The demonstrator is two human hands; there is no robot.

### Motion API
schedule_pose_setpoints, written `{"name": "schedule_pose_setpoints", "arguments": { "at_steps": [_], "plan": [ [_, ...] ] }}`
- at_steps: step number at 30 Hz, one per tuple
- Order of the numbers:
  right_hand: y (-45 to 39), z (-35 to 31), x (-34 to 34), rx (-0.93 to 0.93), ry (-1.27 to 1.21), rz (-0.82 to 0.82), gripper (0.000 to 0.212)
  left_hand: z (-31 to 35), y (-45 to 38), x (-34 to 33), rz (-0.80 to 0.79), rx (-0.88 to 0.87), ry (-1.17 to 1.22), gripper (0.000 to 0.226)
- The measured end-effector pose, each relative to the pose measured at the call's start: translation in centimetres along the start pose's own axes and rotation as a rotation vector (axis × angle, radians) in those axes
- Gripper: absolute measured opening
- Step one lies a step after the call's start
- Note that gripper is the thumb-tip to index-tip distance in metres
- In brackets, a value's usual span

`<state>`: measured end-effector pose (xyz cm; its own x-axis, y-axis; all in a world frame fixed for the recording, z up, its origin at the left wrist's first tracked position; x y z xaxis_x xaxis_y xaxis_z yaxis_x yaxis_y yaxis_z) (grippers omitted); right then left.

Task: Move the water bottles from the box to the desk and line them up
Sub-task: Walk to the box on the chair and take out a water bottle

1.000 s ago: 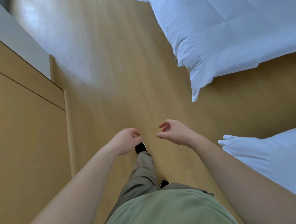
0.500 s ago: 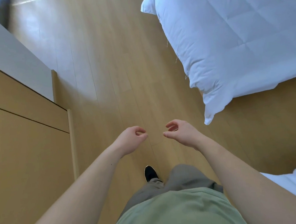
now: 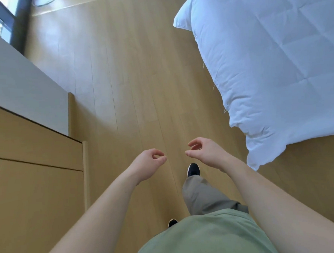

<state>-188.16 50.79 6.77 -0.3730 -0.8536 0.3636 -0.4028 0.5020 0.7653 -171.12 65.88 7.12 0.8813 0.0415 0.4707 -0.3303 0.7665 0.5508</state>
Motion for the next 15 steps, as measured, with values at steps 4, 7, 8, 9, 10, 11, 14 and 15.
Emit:
{"name": "schedule_pose_setpoints", "arguments": {
  "at_steps": [4, 7, 8, 9, 10, 11, 14, 15],
  "plan": [
    [-4.4, -4.0, 4.6, 0.018, 0.006, -0.011, 0.036, 3.4, -5.5, 2.6, 0.008, 0.022, -0.002, 0.034],
    [-7.0, -6.4, 7.5, 0.028, 0.023, -0.023, 0.037, 6.0, -9.2, 4.2, 0.022, 0.021, -0.002, 0.034],
    [-7.9, -7.2, 8.5, 0.031, 0.027, -0.023, 0.037, 6.8, -10.4, 4.7, 0.031, 0.019, -0.001, 0.034],
    [-8.7, -7.9, 9.5, 0.034, 0.027, -0.020, 0.037, 7.5, -11.6, 5.3, 0.037, 0.015, -0.001, 0.034],
    [-9.5, -8.6, 10.3, 0.034, 0.029, -0.022, 0.037, 8.2, -12.6, 5.8, 0.036, 0.012, -0.003, 0.035],
    [-10.1, -9.2, 11.1, 0.033, 0.028, -0.025, 0.037, 8.8, -13.5, 6.2, 0.033, 0.013, -0.002, 0.035],
    [-12.2, -10.9, 13.0, 0.031, 0.030, -0.027, 0.037, 10.3, -16.2, 7.5, 0.035, 0.014, 0.006, 0.035],
    [-12.8, -11.5, 13.6, 0.028, 0.032, -0.028, 0.037, 10.7, -17.2, 8.0, 0.035, 0.017, 0.009, 0.035]
  ]
}}
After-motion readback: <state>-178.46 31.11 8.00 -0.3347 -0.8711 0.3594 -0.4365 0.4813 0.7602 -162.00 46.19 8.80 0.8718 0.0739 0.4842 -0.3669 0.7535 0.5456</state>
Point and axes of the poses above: each hand's wrist, its own y-axis away from the middle knuckle, its own x-axis out of the back of the hand, z = x × y, the point moved 3 cm from there along -y, towards the middle knuckle, and after that the axes turned 13 degrees about -x, right-handed, at the moved point
